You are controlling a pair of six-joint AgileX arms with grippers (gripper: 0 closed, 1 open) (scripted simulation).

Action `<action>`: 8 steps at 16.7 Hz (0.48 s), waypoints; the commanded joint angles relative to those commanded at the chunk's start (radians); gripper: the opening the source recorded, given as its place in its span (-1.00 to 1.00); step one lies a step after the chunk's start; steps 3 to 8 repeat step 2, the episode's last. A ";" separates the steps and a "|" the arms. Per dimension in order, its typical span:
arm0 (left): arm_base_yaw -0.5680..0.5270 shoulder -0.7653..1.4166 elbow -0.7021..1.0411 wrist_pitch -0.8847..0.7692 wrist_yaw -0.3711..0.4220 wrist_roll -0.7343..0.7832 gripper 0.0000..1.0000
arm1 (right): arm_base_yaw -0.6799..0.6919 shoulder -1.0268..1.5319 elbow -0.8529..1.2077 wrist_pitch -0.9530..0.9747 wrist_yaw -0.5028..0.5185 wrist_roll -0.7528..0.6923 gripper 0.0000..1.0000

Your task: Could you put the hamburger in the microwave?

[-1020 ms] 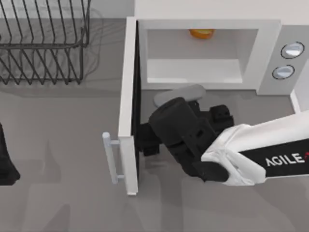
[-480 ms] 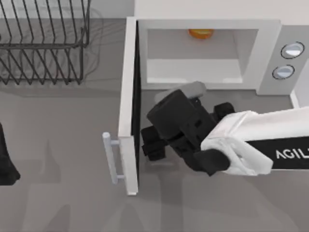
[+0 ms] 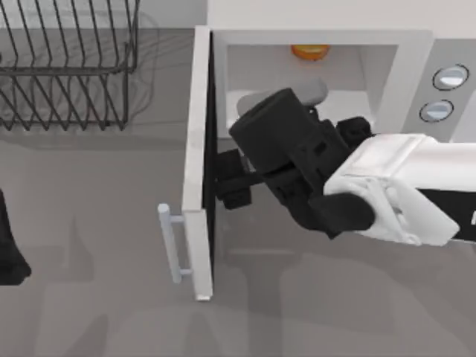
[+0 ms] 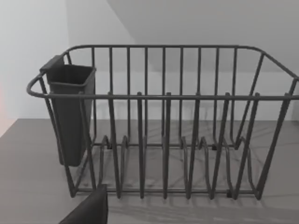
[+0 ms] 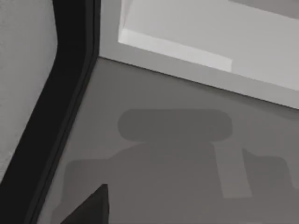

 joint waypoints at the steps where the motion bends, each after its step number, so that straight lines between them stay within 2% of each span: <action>1: 0.000 0.000 0.000 0.000 0.000 0.000 1.00 | -0.001 -0.006 0.004 0.000 0.002 -0.001 1.00; 8: 0.000 0.000 0.000 0.000 0.000 0.000 1.00 | -0.001 -0.007 0.004 0.000 0.002 -0.001 1.00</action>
